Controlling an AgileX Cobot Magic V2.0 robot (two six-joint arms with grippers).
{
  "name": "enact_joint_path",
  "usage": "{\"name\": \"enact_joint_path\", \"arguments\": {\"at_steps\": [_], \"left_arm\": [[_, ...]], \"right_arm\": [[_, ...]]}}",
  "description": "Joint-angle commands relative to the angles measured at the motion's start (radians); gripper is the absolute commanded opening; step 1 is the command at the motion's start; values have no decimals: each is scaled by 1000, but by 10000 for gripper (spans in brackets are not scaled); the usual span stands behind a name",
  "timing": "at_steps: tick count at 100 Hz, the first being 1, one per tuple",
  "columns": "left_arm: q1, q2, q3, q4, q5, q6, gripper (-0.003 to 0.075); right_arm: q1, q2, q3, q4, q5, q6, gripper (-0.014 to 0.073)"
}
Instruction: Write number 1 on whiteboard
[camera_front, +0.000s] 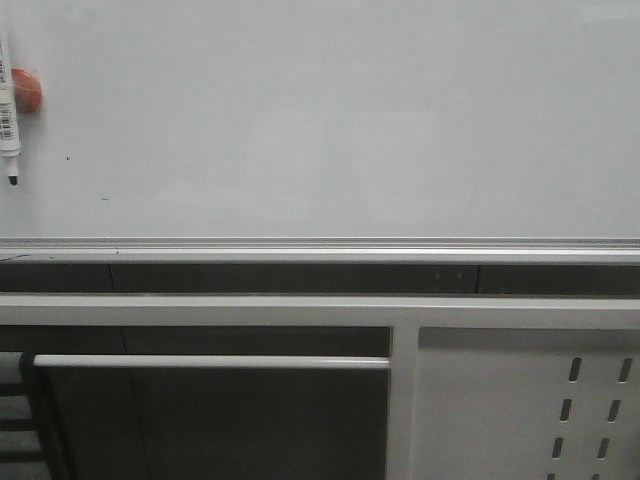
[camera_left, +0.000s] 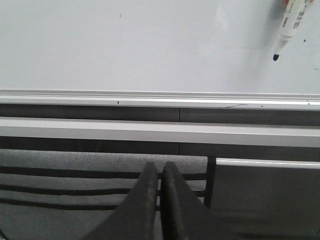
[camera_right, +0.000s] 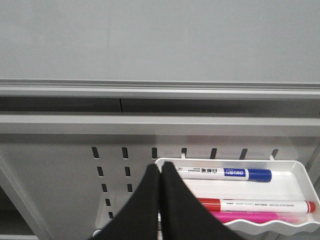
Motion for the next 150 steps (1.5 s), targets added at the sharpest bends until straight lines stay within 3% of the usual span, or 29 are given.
{"name": "enact_joint_path", "arguments": {"at_steps": [1,43,55,69,83,103,132,150], "left_arm": [[2,-24,23,3,-60,-14,-18],[2,-24,23,-22,-69,-14,-18],[2,-24,23,-197,-125,-14,-18],[2,-24,23,-575,-217,-14,-18],[2,-24,23,-717,-254,-14,-18],[2,-24,23,-799,-269,-14,-18],[2,-13,-4,-783,-219,53,-18],[2,46,-51,-783,-191,118,-18]], "right_arm": [[-6,10,28,-4,-58,-8,-79],[-6,10,28,-30,-107,-8,-79],[-6,10,28,-39,-288,-8,-79],[-6,10,28,17,-494,-6,-79],[-6,10,28,170,-611,176,-79],[-6,10,28,186,-524,184,-79],[-6,31,-31,194,-370,192,-79],[-6,91,-105,72,-321,192,-79]]}}
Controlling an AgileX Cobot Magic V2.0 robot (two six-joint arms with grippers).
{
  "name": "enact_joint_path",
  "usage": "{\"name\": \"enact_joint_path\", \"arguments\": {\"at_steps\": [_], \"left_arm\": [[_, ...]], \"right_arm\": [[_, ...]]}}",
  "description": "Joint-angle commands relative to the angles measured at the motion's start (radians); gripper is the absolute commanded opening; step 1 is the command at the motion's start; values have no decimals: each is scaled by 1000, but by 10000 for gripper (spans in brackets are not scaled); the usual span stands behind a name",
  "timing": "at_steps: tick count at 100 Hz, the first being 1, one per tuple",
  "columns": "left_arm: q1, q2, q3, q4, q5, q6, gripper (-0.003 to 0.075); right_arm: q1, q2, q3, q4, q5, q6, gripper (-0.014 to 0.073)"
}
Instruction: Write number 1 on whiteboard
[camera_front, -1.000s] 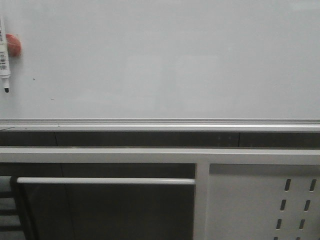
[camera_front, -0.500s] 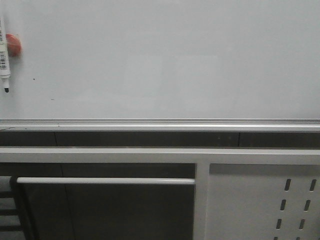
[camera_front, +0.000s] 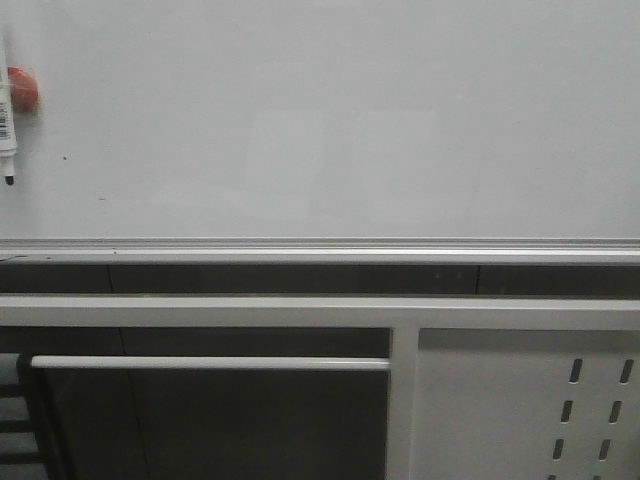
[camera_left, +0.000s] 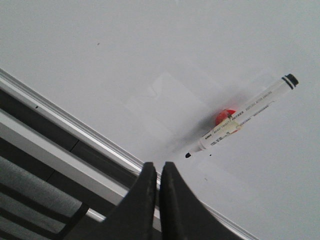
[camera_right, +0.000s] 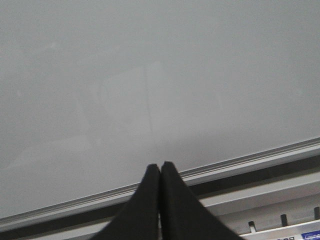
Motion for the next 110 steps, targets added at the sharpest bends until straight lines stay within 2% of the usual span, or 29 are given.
{"name": "enact_joint_path", "arguments": {"at_steps": [1,10,18,35,56,73,80,90,110], "left_arm": [[2,43,-49,-7,-33,45,-18],[2,81,-95,-7,-5,120,-18],[2,126,-146,-7,41,249,-18],[2,242,-258,-12,136,495,-18],[-83,335,-344,-12,116,717,5],[-143,425,-355,-67,-23,719,144],[-163,466,-355,-47,-50,751,180],[-178,520,-355,-7,-53,814,187],[-182,543,-355,61,-135,818,188]], "right_arm": [[-6,44,-74,-67,-46,-1,-79],[5,75,-115,-126,-5,-1,-79],[33,94,-139,-171,5,-1,-79],[123,98,-148,-178,-10,-1,-79],[270,98,-148,-216,-46,-1,-79],[351,98,-148,-217,-39,-1,-79],[363,98,-148,-217,-39,-1,-78],[361,98,-148,-218,-39,-1,-78],[361,98,-148,-228,-39,-1,-79]]}}
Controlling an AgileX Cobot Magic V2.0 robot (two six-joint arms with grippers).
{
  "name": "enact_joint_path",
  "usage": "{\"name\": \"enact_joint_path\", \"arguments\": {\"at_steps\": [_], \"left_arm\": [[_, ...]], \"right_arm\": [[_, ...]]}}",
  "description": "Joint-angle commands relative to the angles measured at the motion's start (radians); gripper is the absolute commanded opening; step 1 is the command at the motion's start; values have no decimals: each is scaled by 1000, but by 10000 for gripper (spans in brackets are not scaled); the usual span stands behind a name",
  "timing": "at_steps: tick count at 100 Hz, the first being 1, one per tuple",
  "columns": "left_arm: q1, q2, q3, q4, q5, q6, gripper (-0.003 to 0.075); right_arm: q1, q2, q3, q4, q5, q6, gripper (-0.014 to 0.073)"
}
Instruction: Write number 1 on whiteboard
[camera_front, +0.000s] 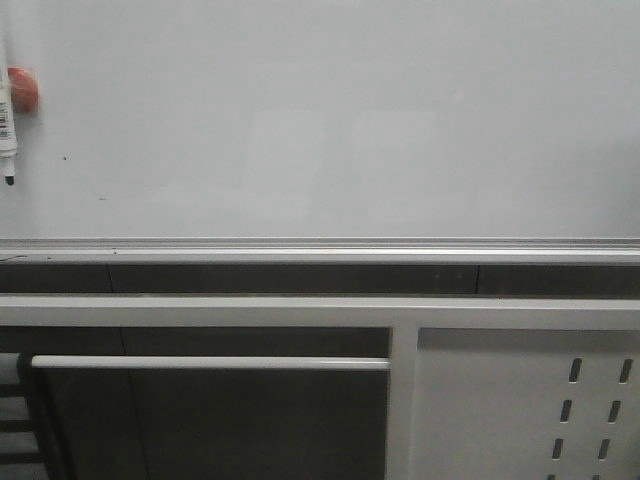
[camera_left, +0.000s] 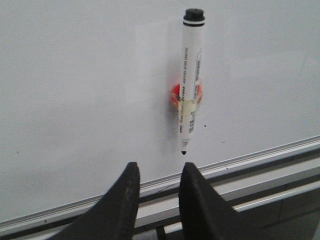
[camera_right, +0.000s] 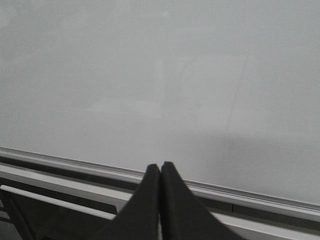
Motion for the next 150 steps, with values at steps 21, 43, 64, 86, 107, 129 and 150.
{"name": "enact_joint_path", "arguments": {"at_steps": [21,43,64,86,107,129,150], "left_arm": [[-98,11,-36,563,11,98,296],[-265,41,-73,800,84,98,304],[-293,75,-110,710,29,-320,284],[-293,75,-111,609,-21,-598,286],[-293,86,-105,563,-191,-604,360],[-293,207,-60,331,-480,-604,375],[-294,372,-60,387,-663,-600,371]], "right_arm": [[2,20,-36,-16,-69,-1,-79],[2,20,-36,-16,-59,-1,-79],[2,20,-36,-16,-56,-1,-79],[2,20,-36,-16,-56,-1,-79],[2,20,-36,-16,-56,-1,-78],[2,20,-36,-16,-47,-1,20],[2,20,-36,-14,-35,-1,157]]}}
